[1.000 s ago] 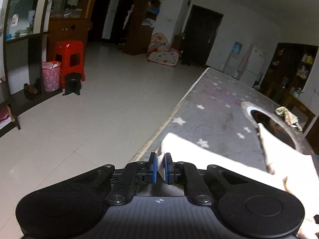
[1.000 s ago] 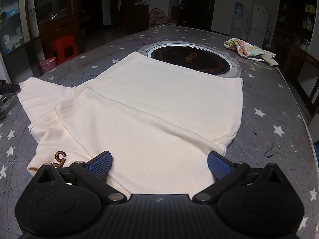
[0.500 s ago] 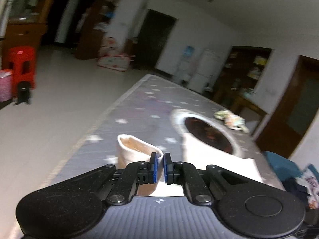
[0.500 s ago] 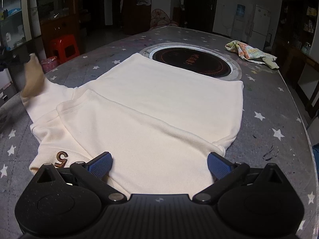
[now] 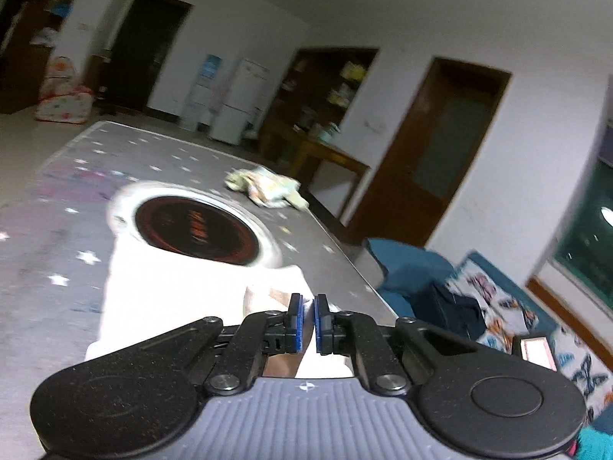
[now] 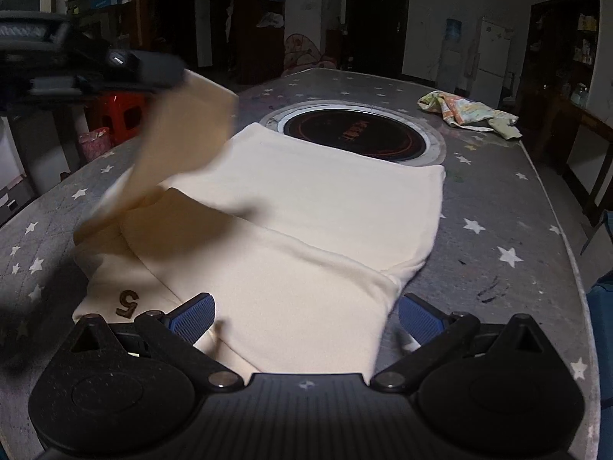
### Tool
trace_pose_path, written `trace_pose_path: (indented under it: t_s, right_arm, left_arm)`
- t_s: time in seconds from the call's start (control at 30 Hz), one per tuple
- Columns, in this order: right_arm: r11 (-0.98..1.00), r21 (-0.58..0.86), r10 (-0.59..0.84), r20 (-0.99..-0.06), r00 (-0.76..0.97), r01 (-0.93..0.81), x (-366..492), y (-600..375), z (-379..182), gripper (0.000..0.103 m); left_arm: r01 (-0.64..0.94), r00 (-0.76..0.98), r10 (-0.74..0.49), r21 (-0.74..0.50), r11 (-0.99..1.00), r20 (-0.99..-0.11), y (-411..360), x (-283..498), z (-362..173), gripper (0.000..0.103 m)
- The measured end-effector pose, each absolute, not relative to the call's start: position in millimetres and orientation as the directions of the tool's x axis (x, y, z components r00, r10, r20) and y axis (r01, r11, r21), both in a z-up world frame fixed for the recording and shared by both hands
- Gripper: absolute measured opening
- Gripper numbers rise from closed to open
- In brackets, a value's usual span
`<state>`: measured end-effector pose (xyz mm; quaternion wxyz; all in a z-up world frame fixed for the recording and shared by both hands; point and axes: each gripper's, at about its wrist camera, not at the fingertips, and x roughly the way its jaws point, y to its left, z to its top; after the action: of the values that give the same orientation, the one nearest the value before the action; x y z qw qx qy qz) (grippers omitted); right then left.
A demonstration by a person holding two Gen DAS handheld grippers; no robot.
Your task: Fold clothes
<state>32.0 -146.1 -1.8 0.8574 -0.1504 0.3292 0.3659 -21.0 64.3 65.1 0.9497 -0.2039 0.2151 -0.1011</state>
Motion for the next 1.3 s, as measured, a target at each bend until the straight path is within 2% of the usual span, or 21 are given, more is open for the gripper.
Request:
trace_pose_path:
  t_s: [0.13,0.27,0.4,0.57,0.73,0.9,1.03,1.17,1.3]
  right_arm:
    - [0.701,-0.014,0.52,-0.674,0.525,-0.713,32.3,-152.9,-1.2,0.103]
    - [0.714,-0.026,0.505,-0.674,0.54,-0.7,31.3,-158.6,0.9,0.103]
    - [0.718,-0.059,0.483,-0.676,0.557,-0.694,28.6,-166.7,6.0,0.103]
    - [0.726,-0.101,0.462,-0.66,0.592,-0.68,26.6,-178.7,18.8,0.103]
    - [0.724,-0.083,0.49,-0.636,0.596,-0.684,35.6,-169.6,27.5,0.103]
    - [0.692,-0.088,0.512,-0.64,0.573,-0.716,43.9,-143.0,21.0,0.103]
    - [0.666,-0.109,0.512,-0.652,0.558,-0.738,47.9,-123.8,11.8,0.103]
    - [0.657,-0.114,0.509,-0.663,0.55,-0.745,51.4,-113.5,5.5,0.103]
    - [0.653,-0.117,0.511,-0.662,0.548,-0.749,53.3,-108.0,3.0,0.103]
  left_arm:
    - [0.159,0.844,-0.353,-0.441,0.883,-0.403,41.6,-9.7,47.4,0.008]
    - [0.183,0.812,-0.392,-0.45,0.874,-0.432,33.1,-8.5,34.6,0.021]
    - [0.202,0.798,-0.406,-0.438,0.876,-0.444,43.4,-18.6,30.3,0.022]
    - [0.125,0.817,-0.326,-0.406,0.905,-0.476,82.5,-41.3,22.3,0.022]
    - [-0.027,0.827,-0.18,-0.357,0.934,-0.533,127.4,-49.3,10.1,0.02]
    - [-0.09,0.817,-0.129,-0.345,0.934,-0.562,148.6,-47.1,3.9,0.019]
    - [-0.145,0.796,-0.03,-0.238,0.96,-0.605,152.7,-44.3,-1.9,0.015]
    - [-0.191,0.771,-0.005,-0.239,0.952,-0.637,158.3,-39.8,-7.2,0.013]
    - [-0.144,0.809,-0.053,-0.284,0.948,-0.586,153.2,-38.9,4.6,0.013]
